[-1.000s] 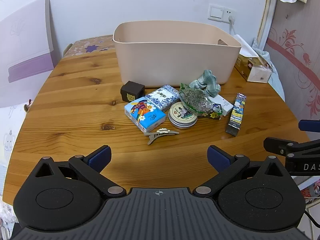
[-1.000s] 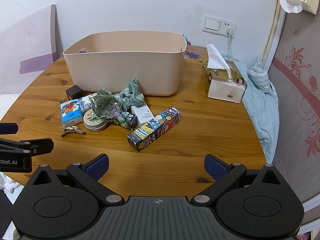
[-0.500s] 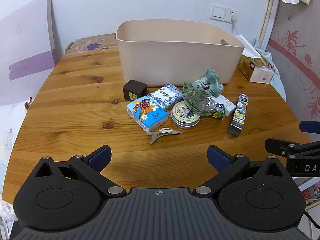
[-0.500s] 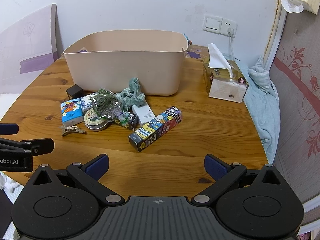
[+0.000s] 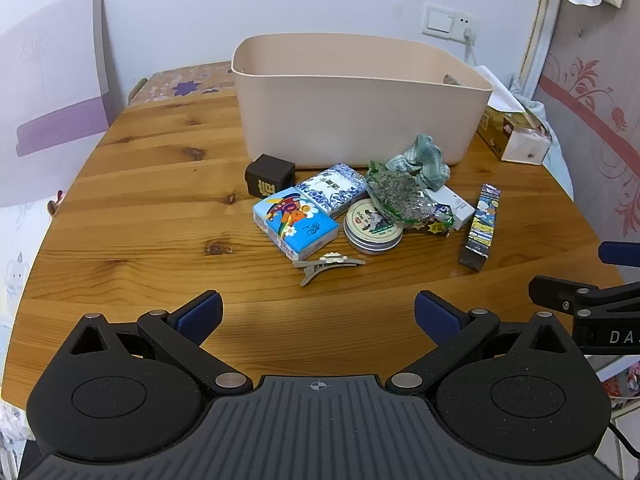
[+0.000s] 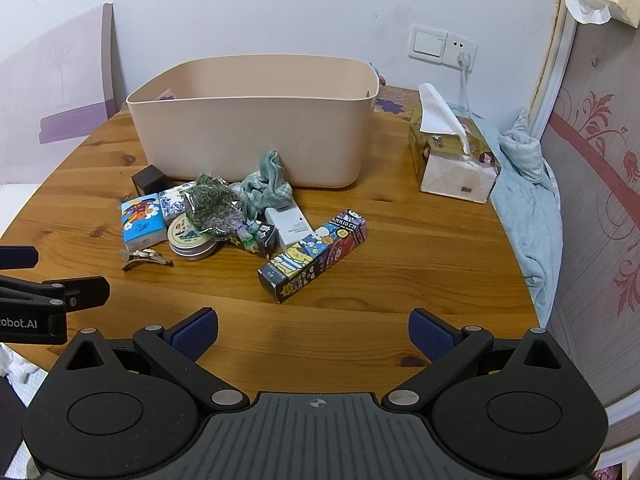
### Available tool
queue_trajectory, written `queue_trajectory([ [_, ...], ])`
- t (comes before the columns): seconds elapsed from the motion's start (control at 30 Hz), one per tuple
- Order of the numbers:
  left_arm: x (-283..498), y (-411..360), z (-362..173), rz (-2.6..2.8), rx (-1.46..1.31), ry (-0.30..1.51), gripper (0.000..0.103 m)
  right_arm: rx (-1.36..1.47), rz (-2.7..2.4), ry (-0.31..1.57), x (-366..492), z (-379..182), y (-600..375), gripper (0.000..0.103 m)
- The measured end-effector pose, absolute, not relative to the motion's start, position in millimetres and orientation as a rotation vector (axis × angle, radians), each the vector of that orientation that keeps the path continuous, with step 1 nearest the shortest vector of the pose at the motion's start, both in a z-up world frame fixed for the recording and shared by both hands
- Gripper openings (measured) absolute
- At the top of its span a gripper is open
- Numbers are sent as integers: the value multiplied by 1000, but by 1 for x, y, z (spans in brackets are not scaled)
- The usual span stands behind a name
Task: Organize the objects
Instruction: 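Move both tools toward the hair clip and the cartoon tube box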
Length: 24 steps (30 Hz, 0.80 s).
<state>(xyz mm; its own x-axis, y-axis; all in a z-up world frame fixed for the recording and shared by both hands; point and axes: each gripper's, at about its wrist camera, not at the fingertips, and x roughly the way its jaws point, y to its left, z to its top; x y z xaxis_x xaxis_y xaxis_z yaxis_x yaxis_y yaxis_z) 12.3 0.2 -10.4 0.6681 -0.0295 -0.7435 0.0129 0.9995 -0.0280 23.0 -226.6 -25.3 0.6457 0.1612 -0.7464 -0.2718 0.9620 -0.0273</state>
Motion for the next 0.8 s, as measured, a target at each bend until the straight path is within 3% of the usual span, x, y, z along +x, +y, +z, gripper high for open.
queue_trajectory([
  [0.8,42,5,-23,-11,-31,895,103,-132,271,855,46,-34,-220,103],
])
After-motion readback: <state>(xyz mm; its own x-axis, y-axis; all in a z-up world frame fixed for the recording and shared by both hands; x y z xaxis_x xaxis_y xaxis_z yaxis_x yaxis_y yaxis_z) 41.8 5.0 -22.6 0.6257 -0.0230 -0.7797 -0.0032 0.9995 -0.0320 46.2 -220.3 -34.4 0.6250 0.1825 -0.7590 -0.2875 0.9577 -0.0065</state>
